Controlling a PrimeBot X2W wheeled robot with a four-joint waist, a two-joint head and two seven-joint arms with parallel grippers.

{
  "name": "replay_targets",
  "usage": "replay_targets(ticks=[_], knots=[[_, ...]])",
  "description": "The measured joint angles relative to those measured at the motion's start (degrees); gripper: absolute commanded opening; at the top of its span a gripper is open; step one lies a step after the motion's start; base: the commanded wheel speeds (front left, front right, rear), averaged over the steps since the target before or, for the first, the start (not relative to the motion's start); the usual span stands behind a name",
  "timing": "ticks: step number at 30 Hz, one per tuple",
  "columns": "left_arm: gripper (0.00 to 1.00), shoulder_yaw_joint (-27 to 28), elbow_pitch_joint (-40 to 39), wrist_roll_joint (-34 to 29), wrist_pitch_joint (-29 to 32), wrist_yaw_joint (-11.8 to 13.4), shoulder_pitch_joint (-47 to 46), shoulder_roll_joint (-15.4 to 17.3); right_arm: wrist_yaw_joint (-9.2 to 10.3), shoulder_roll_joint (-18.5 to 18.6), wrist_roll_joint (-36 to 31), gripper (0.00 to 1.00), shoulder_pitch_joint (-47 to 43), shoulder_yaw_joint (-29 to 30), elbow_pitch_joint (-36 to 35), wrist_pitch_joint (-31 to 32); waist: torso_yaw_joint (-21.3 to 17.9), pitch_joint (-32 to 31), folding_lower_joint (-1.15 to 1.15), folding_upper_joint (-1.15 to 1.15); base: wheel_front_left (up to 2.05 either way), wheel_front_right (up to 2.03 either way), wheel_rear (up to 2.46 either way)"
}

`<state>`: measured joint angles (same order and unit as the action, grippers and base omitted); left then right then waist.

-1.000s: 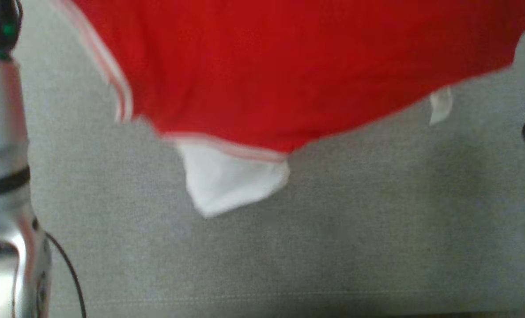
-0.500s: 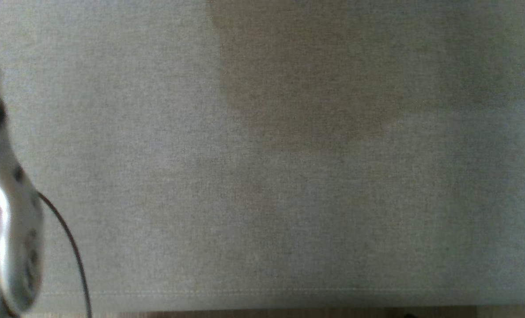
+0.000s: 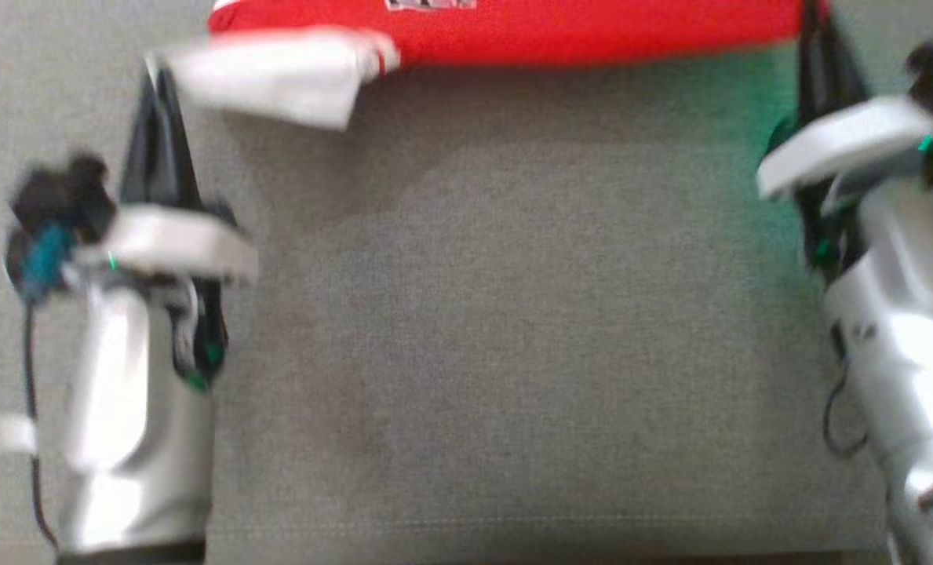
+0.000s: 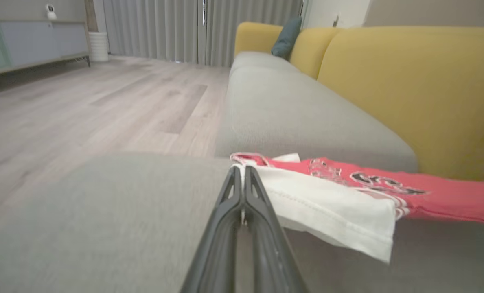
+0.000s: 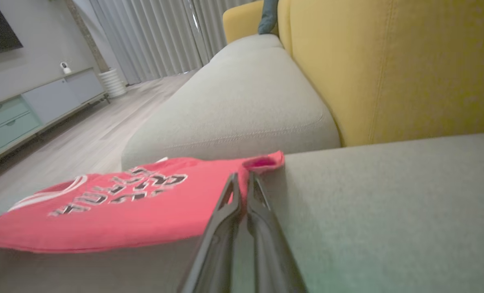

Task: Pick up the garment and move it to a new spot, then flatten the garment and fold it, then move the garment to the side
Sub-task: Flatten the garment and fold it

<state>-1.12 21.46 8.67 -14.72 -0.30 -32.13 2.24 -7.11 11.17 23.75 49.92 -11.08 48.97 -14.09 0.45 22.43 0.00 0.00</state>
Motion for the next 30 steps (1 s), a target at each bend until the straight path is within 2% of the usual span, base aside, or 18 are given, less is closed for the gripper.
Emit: replay_targets(ticks=[5, 12, 23, 30], knots=[[0.00, 0.22, 0.24, 1.15, 0.00, 0.05, 9.77, -0.44, 0.00, 0.29, 4.86, 0.00, -10.11, -4.93, -4.93, 1.90, -0.45, -3.55, 0.00, 0.00, 0.00, 0.00, 0.00], [0.00, -2.33, 0.47, 3.87, 0.00, 1.15, 20.62, -0.44, 0.00, 0.42, 9.10, 0.00, -22.97, -7.31, -9.56, 3.55, -0.94, -9.51, 0.00, 0.00, 0.00, 0.00, 0.00], [0.00, -3.54, -2.13, 6.16, 0.01, 1.91, 36.34, -0.23, 0.00, -0.22, 11.04, 0.00, -39.77, -7.35, -12.44, 7.61, -1.88, -19.22, 0.00, 0.00, 0.00, 0.00, 0.00], [0.00, -5.14, -5.81, 6.59, 0.01, 2.30, 42.02, 0.04, 0.00, -0.10, 10.40, 0.00, -44.25, -6.27, -15.27, 9.91, -2.36, -20.75, -0.01, 0.00, 0.00, 0.00, 0.00]])
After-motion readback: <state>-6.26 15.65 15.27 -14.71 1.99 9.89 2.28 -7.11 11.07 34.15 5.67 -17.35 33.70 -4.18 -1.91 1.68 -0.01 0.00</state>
